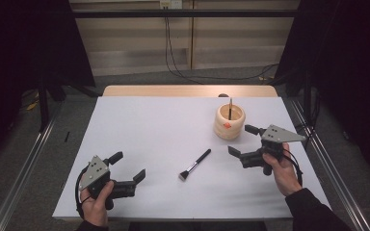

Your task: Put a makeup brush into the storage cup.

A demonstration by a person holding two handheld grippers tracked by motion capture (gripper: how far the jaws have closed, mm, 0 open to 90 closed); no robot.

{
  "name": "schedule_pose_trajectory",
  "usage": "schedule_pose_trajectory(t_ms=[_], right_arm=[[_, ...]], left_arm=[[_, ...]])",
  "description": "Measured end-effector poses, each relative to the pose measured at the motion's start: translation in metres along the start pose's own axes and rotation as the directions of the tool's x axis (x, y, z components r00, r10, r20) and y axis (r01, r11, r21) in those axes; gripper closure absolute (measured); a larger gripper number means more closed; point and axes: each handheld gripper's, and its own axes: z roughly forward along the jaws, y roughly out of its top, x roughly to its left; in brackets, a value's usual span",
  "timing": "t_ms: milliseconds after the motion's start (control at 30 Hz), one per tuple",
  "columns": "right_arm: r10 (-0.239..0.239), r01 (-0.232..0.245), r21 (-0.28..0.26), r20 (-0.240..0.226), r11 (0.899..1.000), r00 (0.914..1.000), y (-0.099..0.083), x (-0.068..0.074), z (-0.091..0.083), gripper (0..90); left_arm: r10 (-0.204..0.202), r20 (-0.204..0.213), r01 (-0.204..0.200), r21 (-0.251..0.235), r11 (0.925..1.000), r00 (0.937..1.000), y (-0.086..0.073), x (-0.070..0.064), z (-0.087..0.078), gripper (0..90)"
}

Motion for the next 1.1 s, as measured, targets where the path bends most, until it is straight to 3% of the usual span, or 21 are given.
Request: schedule_pose_trajectory(t_ms=[167, 333, 467, 733, 900, 1100], right_arm=[[-0.029, 0.030, 0.036, -0.021, 0.999, 0.9994, 0.013, -0.002, 0.017, 1.9], [-0.038, 0.039, 0.013, -0.027, 0.999, 0.9989, 0.023, -0.008, 0.030, 2.9], [-0.046, 0.047, 0.029, -0.042, 0.998, 0.9980, 0.026, -0.008, 0.041, 3.3], [-0.092, 0.099, 0.067, -0.105, 0.993, 0.9902, 0.030, -0.005, 0.046, 2.9], [-0.130, 0.144, 0.095, -0.143, 0.985, 0.9812, 0.033, 0.000, 0.054, 10.3], [-0.123, 0.148, 0.139, -0.173, 0.979, 0.9772, 0.037, 0.003, 0.064, 16.6]], left_arm=[[0.000, 0.002, 0.000, -0.002, 1.0000, 1.0000, 0.000, 0.001, 0.001, 1.1], [-0.007, 0.005, 0.007, -0.004, 1.0000, 1.0000, 0.000, 0.001, 0.002, 1.1], [-0.006, 0.004, 0.006, -0.003, 1.0000, 1.0000, -0.001, 0.002, 0.001, 1.3], [-0.006, 0.007, 0.006, 0.002, 1.0000, 1.0000, -0.001, 0.001, 0.002, 1.2], [-0.005, 0.010, 0.005, 0.006, 1.0000, 0.9999, -0.001, 0.002, 0.003, 1.2], [-0.007, 0.013, 0.007, 0.011, 0.9999, 0.9999, -0.001, 0.001, 0.003, 1.1]])
